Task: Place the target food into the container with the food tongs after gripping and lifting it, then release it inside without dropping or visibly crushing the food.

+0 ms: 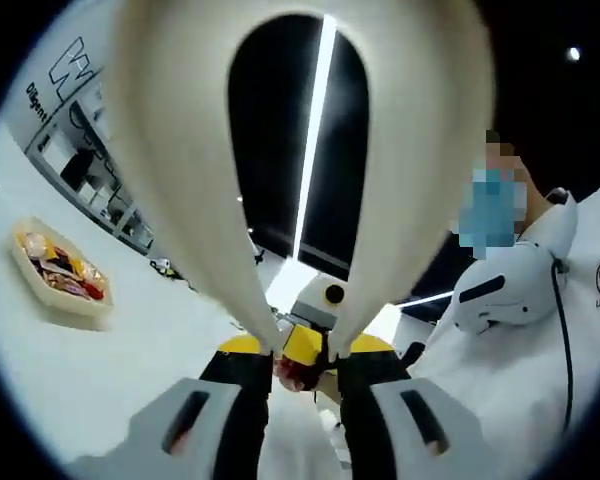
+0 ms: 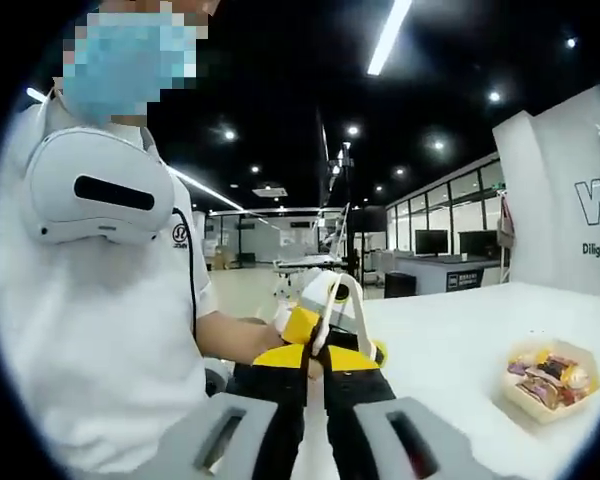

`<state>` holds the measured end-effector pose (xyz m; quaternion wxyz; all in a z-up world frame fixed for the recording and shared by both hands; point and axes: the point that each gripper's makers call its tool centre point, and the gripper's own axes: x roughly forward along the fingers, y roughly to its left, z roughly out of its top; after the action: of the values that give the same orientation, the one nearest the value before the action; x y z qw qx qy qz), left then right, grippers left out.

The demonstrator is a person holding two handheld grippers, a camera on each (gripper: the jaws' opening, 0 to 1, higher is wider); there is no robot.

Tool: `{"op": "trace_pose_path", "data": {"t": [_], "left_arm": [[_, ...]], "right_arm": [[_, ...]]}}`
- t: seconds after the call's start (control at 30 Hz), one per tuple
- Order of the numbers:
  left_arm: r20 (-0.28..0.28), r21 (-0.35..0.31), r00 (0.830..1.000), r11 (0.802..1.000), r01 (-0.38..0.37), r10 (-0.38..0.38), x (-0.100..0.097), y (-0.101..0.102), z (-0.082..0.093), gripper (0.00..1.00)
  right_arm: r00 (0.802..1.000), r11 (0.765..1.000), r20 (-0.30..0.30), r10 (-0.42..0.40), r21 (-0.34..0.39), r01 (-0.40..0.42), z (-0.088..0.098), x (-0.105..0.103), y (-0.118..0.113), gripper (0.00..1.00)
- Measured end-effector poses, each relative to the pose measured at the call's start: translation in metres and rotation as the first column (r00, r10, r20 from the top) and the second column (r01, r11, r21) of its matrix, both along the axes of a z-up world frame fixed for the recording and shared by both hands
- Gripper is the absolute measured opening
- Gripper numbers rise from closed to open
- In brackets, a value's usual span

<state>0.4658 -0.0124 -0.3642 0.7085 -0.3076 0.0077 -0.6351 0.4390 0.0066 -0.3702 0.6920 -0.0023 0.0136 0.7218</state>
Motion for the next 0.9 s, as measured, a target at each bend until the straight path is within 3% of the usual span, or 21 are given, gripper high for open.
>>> {"op": "trace_pose_path", "data": {"t": [0.27,0.5,0.77,0.9], "left_arm": [[-0.024,0.047,0.999,0.998,0.030,-0.029,-0.003,-0.002,-0.008,0.25],[-0.036,0.067,0.998,0.996,0.061,-0.058,-0.008,-0.004,-0.012,0.25],[-0.043,0.087,0.997,0.993,0.074,-0.070,-0.009,-0.002,-0.016,0.27],[-0.025,0.131,0.998,0.989,0.063,-0.060,-0.008,-0.002,-0.020,0.29]], "right_arm": [[0.999,0.996,0.030,0.038,-0.084,-0.035,-0.010,-0.004,0.004,0.00],[0.995,0.991,0.052,0.080,-0.115,-0.073,-0.017,-0.012,0.009,0.00],[0.996,0.990,0.020,0.091,-0.109,-0.088,-0.020,-0.013,0.010,0.00],[0.996,0.992,0.013,0.091,-0.090,-0.090,-0.025,-0.015,0.009,0.00]]}}
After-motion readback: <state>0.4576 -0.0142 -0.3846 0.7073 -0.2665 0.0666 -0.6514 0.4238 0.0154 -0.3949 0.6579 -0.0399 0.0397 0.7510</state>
